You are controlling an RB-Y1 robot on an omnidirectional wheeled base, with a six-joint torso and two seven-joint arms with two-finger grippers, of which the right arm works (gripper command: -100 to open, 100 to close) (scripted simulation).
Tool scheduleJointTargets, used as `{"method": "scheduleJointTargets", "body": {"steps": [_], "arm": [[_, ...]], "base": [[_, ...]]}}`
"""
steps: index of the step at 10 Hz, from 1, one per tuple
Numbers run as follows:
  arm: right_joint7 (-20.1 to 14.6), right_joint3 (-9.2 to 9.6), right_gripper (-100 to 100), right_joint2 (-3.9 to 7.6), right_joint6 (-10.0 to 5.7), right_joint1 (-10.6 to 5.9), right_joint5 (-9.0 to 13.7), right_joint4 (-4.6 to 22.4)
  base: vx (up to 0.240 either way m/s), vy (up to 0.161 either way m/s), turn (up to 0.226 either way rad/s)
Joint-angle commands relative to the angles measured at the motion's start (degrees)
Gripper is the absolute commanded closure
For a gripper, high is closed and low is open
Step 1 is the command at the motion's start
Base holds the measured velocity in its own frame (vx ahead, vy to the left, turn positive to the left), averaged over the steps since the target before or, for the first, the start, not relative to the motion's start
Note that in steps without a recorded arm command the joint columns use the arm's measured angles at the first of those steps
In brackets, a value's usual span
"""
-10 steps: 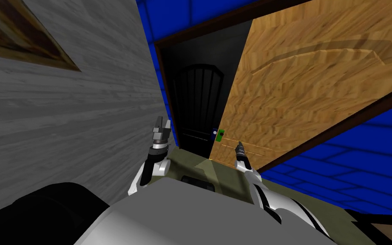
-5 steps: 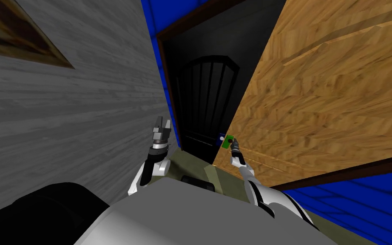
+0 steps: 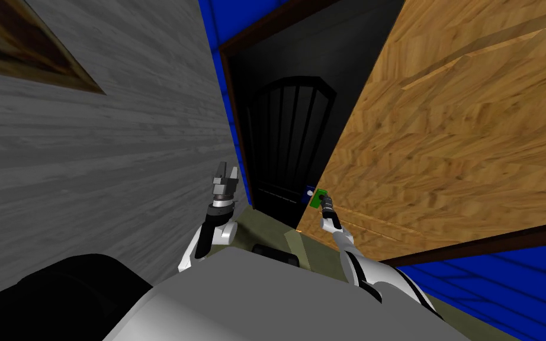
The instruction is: Pull the door open
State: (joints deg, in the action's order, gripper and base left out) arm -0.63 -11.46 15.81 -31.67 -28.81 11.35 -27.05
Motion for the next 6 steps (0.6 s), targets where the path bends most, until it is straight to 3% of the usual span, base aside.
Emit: {"method": "scheduleJointTargets", "body": {"steps": [1,2,3,5,6], "arm": [[-0.02,-0.10,100,0.13,0.00,0.11,0.05,0.04],[-0.02,-0.10,100,0.13,0.00,0.11,0.05,0.04],[-0.30,-0.53,100,1.41,0.08,1.24,0.21,0.45],[-0.68,-0.53,100,2.10,0.11,1.79,0.20,0.60],[-0.31,-0.34,-100,1.29,0.61,1.80,0.12,-0.52]], "base": [[-0.008,0.000,-0.002],[0.000,0.000,0.000],[-0.150,-0.044,-0.171],[-0.204,-0.102,-0.076],[-0.170,-0.016,0.017]]}}
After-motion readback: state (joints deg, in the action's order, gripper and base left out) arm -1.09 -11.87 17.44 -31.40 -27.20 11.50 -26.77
